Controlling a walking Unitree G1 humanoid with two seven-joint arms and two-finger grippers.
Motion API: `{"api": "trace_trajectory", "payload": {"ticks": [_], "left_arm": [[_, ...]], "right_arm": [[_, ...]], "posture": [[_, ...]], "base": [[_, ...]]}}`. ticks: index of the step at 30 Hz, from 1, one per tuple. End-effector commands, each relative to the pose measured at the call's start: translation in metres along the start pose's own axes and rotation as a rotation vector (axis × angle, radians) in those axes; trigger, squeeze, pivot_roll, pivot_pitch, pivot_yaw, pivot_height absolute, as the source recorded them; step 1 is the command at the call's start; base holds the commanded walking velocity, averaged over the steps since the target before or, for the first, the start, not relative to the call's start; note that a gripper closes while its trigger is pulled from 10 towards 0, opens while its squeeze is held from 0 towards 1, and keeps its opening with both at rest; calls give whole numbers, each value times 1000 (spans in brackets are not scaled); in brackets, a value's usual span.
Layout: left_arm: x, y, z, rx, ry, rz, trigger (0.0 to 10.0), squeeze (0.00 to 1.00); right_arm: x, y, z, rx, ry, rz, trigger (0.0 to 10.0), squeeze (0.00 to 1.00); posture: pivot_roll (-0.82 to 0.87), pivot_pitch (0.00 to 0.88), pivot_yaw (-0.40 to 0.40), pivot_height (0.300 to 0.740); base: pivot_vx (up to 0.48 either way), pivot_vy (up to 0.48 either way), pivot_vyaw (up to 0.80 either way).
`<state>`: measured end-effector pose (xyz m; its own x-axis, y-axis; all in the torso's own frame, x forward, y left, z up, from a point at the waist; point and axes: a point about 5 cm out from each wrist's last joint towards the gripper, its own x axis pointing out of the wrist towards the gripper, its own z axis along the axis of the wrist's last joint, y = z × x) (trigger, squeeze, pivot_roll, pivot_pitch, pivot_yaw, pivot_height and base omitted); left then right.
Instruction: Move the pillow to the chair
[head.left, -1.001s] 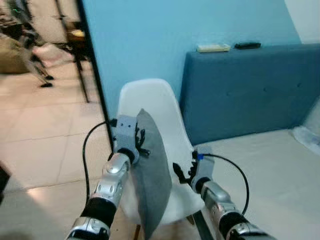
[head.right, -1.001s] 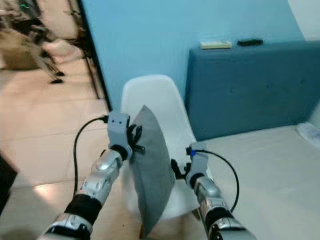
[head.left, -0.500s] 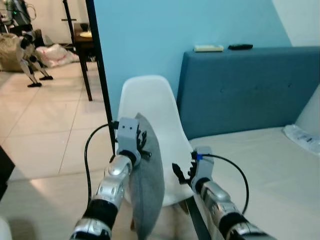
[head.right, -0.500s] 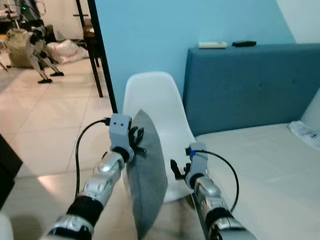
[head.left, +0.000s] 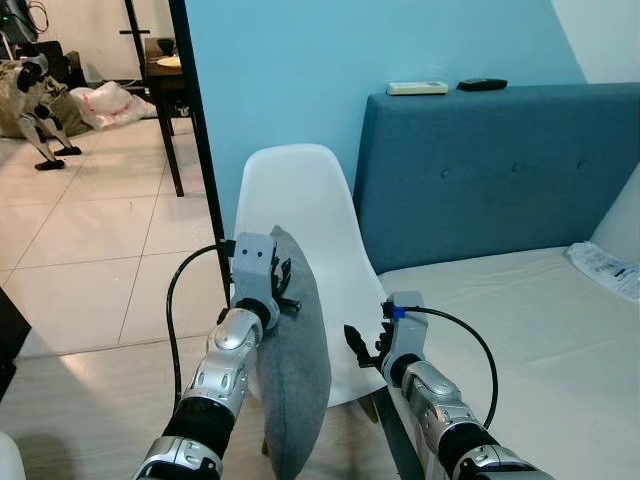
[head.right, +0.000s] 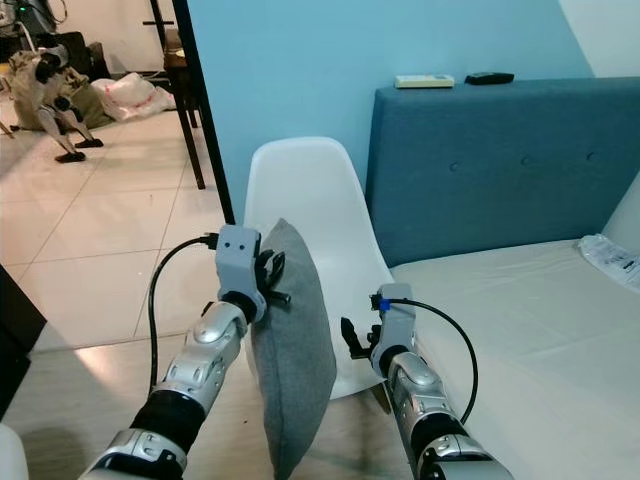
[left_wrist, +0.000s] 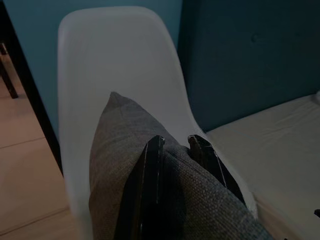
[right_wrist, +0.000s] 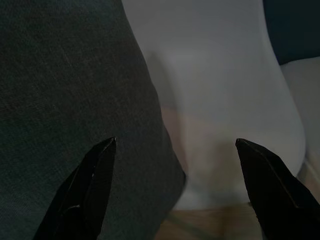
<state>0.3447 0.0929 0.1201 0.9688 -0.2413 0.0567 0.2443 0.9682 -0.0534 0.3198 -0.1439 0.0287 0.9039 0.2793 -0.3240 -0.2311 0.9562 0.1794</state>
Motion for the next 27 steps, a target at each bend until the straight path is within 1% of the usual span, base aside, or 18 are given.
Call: {"api": "trace_trajectory", "payload": {"ticks": [1,4,5,10,12,13,15,18,19,20,21,24,25,27], "left_arm": [[1,1,5,28,-18,-8,10000,0],[2,4,5,12,-18,17,10000,0],[2,5,7,-4,-26,22,10000,0],[3,3,12,-16,-56,10,10000,0],[5,2,20,-29,-97,2,10000,0],[5,2,20,-29,-97,2,10000,0],[8,1,32,-11,-157,-9,10000,0],[10,0,36,-7,-168,-16,10000,0],[14,-2,49,16,-219,-41,10000,0],[16,-2,54,23,-238,-48,10000,0],[16,-2,54,23,-238,-48,10000,0],[20,-3,70,27,-297,-66,10000,0],[22,-4,79,27,-332,-77,10000,0],[23,-6,89,27,-370,-88,10000,0]], "right_arm": [[-1,1,-3,4,6,-1,10000,0],[-1,1,-3,4,5,-2,10000,0],[-1,1,-3,4,5,-2,10000,0],[-1,0,-3,2,5,-1,10000,0],[-1,1,-3,1,3,0,10000,0],[-1,1,-3,1,3,0,10000,0],[0,1,-1,0,-2,4,10000,0],[0,2,0,1,-4,5,10000,0],[1,2,1,4,-8,7,10000,0],[1,2,1,5,-8,8,10000,0],[1,2,1,5,-8,8,10000,0],[1,2,0,13,4,4,10000,0],[1,2,0,10,11,0,10000,0],[1,2,0,5,19,-4,10000,0]], "posture": [[-13,1,-24,740],[-14,1,-24,740],[-14,1,-24,740],[-15,0,-25,740],[-16,1,-26,740],[-16,1,-26,740],[-18,3,-27,740],[-18,3,-27,740],[-19,4,-29,740],[-21,4,-28,740],[-21,4,-28,740],[-24,5,-26,740],[-27,5,-24,736],[-27,5,-24,727]], "base": [[480,0,0],[446,0,0],[0,0,0],[0,0,0],[0,0,0],[0,0,0],[0,0,0],[0,0,0],[0,0,0],[0,0,0],[0,0,0],[0,0,0],[0,0,0],[0,0,0]]}}
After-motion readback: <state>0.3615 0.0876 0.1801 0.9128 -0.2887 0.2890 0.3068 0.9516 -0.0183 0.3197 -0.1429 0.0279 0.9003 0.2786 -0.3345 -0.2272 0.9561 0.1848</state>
